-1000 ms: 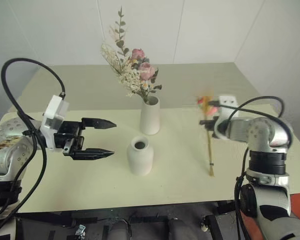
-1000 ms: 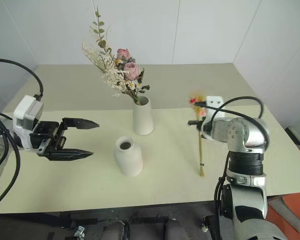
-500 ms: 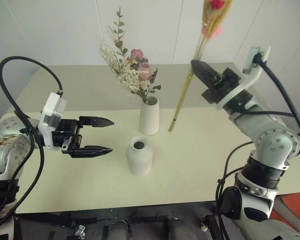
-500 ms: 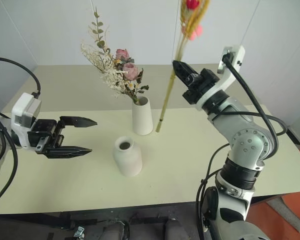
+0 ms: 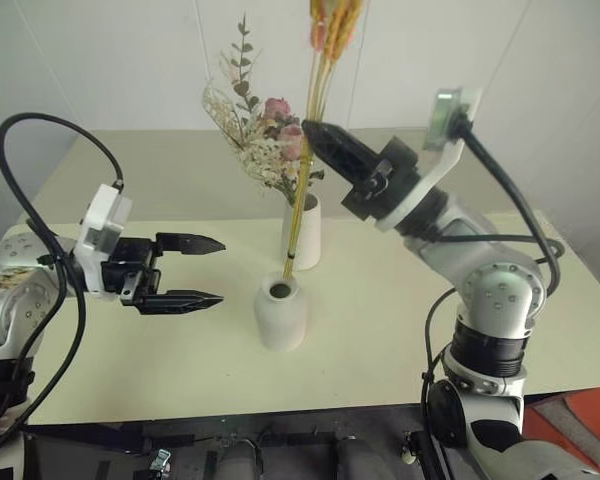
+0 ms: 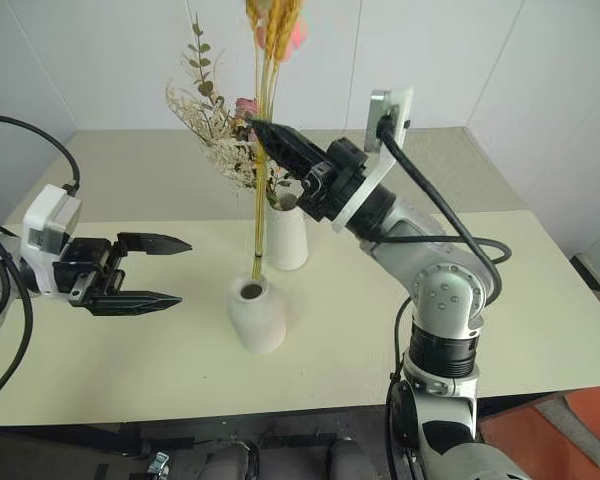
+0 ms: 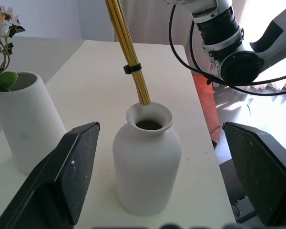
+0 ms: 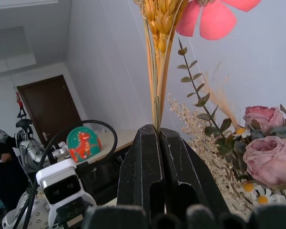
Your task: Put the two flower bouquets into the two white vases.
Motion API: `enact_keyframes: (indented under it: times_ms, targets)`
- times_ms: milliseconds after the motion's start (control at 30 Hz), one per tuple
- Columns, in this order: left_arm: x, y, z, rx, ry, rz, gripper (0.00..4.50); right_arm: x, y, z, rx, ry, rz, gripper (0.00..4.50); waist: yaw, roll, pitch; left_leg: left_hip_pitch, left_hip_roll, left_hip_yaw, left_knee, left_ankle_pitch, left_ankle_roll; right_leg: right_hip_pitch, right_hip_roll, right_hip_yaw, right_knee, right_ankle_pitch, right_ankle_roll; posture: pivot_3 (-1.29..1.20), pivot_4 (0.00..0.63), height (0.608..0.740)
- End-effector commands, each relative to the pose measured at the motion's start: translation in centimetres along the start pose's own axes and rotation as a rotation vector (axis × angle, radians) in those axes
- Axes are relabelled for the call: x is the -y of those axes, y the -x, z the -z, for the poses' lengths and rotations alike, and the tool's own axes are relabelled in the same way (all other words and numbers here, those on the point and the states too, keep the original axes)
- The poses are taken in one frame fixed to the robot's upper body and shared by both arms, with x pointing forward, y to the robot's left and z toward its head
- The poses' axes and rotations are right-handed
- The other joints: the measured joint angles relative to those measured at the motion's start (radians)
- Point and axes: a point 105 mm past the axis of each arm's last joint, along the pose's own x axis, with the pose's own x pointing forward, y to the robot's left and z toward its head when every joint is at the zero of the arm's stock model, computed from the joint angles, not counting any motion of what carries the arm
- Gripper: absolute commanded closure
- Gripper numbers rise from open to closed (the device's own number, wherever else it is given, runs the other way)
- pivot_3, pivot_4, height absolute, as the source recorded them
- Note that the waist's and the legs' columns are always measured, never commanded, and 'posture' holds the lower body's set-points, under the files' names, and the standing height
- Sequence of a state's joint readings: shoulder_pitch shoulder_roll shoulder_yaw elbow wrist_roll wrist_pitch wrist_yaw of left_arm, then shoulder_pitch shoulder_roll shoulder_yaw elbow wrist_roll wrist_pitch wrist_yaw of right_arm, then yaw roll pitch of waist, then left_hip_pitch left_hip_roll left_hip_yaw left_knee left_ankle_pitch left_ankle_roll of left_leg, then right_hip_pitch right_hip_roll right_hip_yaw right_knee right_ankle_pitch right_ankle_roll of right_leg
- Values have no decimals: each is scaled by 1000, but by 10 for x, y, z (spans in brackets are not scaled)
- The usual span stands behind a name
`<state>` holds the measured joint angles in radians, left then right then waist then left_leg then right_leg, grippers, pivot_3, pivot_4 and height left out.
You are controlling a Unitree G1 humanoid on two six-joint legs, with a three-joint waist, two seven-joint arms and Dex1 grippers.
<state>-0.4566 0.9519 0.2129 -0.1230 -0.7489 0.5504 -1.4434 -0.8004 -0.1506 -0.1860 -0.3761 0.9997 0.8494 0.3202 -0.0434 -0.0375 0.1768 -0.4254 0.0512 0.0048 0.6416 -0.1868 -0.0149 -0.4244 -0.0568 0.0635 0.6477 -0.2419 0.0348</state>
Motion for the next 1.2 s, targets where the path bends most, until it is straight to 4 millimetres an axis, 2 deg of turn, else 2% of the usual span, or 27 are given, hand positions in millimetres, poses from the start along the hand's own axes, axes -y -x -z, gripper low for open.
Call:
enact_keyframes:
  times_ms: [33, 267, 533, 800, 933, 1200]
  targets:
    - [2, 3, -10, -6, -40, -4, 0, -14, 2, -3, 35, 47, -52, 4444, 0, 0, 0, 0, 0, 0, 0, 0, 0, 0, 0, 0, 0, 0, 0, 0, 150, 740]
    - [1, 3, -11, -11, -46, -5, 0, -7, 5, 23, -22, 85, -40, 4444, 0, 0, 0, 0, 0, 0, 0, 0, 0, 0, 0, 0, 0, 0, 0, 0, 150, 740]
    - [-1, 2, -11, -13, -47, -6, 0, -5, 6, 44, -54, 111, -43, 4444, 0, 0, 0, 0, 0, 0, 0, 0, 0, 0, 0, 0, 0, 0, 0, 0, 150, 740]
    - [-2, 2, -11, -14, -46, -10, 0, -6, 23, 71, -120, 118, -48, 4444, 0, 0, 0, 0, 0, 0, 0, 0, 0, 0, 0, 0, 0, 0, 0, 0, 150, 740]
    - [-2, 1, -10, -13, -45, -10, 0, -3, 33, 75, -130, 126, -43, 3517, 1, 0, 0, 0, 0, 0, 0, 0, 0, 0, 0, 0, 0, 0, 0, 0, 150, 740]
    - [-4, 0, -9, -9, -38, -11, 0, 0, 69, 60, -185, 184, -53, 769, 4, 0, 0, 0, 0, 0, 0, 0, 0, 1, 0, 0, 0, 0, 0, 0, 150, 740]
